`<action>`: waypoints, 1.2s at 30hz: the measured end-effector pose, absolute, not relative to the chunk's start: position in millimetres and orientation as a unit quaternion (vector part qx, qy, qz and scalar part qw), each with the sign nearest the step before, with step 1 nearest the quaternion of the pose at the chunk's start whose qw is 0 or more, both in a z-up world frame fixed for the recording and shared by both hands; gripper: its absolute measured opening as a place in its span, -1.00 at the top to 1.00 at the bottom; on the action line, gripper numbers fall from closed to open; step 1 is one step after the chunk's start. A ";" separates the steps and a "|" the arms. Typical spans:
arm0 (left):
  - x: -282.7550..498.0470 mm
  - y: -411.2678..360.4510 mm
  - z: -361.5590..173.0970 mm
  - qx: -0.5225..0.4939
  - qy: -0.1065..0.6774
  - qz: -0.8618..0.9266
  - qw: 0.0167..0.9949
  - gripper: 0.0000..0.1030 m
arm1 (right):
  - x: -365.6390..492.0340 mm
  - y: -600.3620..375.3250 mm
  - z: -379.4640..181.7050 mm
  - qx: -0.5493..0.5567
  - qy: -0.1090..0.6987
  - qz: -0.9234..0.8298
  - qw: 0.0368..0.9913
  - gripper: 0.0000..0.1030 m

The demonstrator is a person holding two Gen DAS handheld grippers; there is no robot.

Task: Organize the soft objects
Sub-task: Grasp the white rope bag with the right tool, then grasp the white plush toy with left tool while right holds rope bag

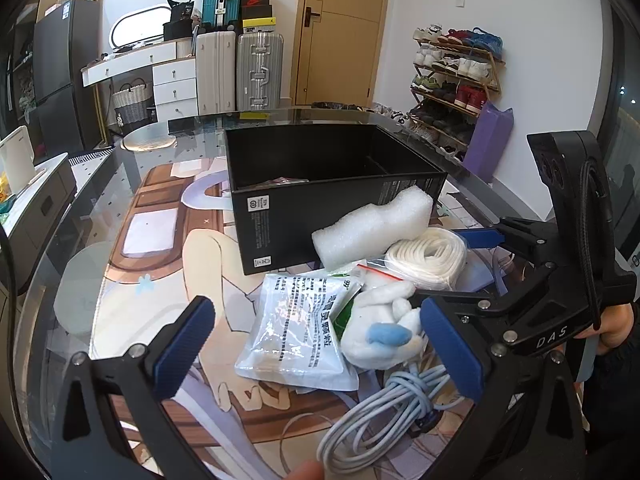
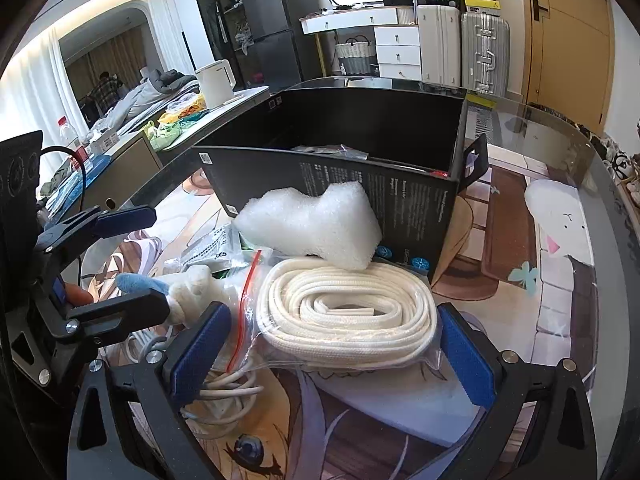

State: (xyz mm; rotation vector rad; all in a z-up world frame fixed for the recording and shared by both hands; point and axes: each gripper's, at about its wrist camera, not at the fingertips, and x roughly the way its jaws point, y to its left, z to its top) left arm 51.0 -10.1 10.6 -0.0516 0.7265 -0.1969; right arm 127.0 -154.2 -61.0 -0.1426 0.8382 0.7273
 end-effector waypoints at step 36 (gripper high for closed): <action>50.7 -31.1 8.0 0.014 0.377 -0.134 0.916 -0.73 | 91.6 -209.4 -16.2 -0.017 0.307 0.401 0.863 -0.31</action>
